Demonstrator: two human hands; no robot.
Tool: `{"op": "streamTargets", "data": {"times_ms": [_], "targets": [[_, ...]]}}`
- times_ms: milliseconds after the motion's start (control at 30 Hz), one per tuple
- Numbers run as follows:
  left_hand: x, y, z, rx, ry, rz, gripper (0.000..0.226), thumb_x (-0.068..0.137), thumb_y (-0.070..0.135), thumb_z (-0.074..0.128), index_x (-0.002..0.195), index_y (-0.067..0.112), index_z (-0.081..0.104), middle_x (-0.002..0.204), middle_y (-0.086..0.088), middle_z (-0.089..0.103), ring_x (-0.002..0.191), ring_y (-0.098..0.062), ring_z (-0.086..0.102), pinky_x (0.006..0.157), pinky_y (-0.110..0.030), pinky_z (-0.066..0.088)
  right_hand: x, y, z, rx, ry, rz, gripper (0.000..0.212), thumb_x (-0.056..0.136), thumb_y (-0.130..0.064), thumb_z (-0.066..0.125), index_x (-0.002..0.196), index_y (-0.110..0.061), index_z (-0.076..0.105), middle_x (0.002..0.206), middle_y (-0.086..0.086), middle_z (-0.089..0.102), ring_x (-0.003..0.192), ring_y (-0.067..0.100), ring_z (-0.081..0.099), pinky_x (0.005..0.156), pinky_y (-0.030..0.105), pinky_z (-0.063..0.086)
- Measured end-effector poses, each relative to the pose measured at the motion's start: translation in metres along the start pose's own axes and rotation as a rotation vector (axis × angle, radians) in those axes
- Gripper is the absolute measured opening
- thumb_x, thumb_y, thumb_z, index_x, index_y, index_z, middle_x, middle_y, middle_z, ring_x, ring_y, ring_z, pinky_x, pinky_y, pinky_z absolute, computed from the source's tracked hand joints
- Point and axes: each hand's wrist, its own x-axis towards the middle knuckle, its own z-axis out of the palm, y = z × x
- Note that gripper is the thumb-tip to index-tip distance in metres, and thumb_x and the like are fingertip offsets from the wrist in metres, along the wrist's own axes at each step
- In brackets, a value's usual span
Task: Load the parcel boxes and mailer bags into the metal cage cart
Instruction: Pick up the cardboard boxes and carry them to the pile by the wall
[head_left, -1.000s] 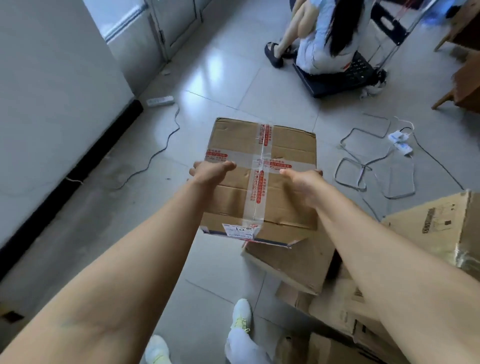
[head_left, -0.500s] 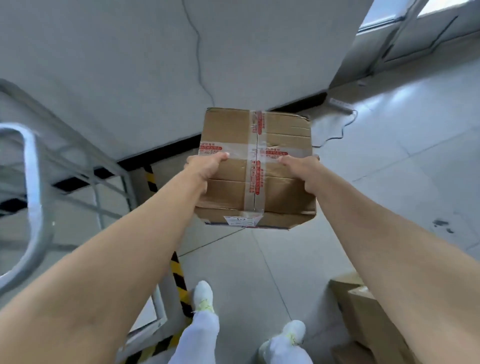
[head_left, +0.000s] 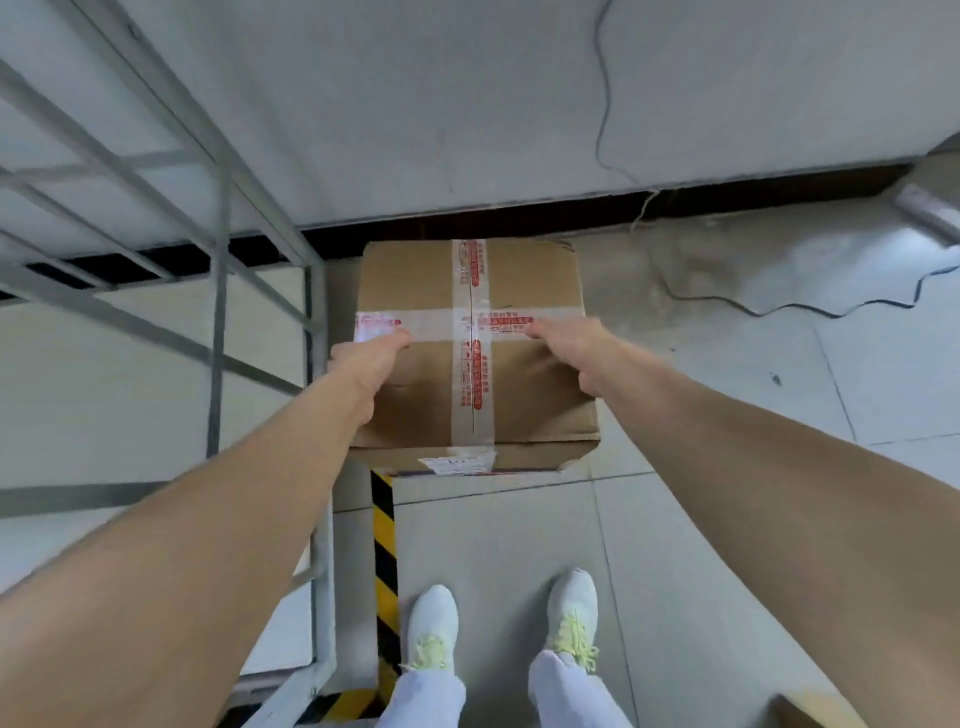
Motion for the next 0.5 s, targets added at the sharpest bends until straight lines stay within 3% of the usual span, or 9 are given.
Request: {"op": "streamTargets", "data": {"times_ms": [167, 267, 367, 500], "targets": [[0.096, -0.039, 0.028, -0.047, 0.009, 0.0, 0.126, 0.037, 0.062, 0.075, 0.147, 0.021, 0.027, 0.144, -0.006, 0.042, 0.128, -0.028, 0.044, 0.106, -0.047, 0.037, 0.108, 0.025, 0.062, 0.013, -0.006, 0.028, 0.079, 0.077, -0.045, 0.071, 0.139, -0.017, 0.031, 0.129, 0.007, 0.048, 0.116, 0.029, 0.045, 0.095, 0.046, 0.038], [0.146, -0.058, 0.046, -0.092, -0.044, 0.008, 0.136, 0.026, 0.065, 0.081, 0.145, 0.022, 0.032, 0.143, -0.006, 0.045, 0.126, -0.028, 0.047, 0.106, -0.048, 0.037, 0.16, 0.037, 0.084, 0.031, -0.008, 0.051, 0.077, 0.077, -0.045, 0.073, 0.137, -0.018, 0.034, 0.126, 0.008, 0.05, 0.112, 0.029, 0.047, 0.094, 0.046, 0.039], [0.185, -0.071, 0.062, -0.1, -0.061, 0.035, 0.116, 0.046, 0.062, 0.078, 0.145, 0.022, 0.033, 0.144, -0.003, 0.044, 0.127, -0.026, 0.045, 0.11, -0.048, 0.031, 0.2, 0.041, 0.099, 0.048, -0.003, 0.048, 0.075, 0.075, -0.046, 0.072, 0.135, -0.02, 0.035, 0.122, 0.007, 0.051, 0.109, 0.028, 0.049, 0.093, 0.045, 0.04], [0.214, -0.08, 0.078, -0.099, -0.056, 0.058, 0.11, 0.044, 0.06, 0.077, 0.139, 0.023, 0.037, 0.135, -0.002, 0.049, 0.121, -0.025, 0.048, 0.107, -0.051, 0.035, 0.238, 0.042, 0.113, 0.044, 0.006, -0.002, 0.074, 0.076, -0.044, 0.07, 0.136, -0.023, 0.031, 0.127, 0.006, 0.048, 0.112, 0.028, 0.047, 0.101, 0.049, 0.04]]}}
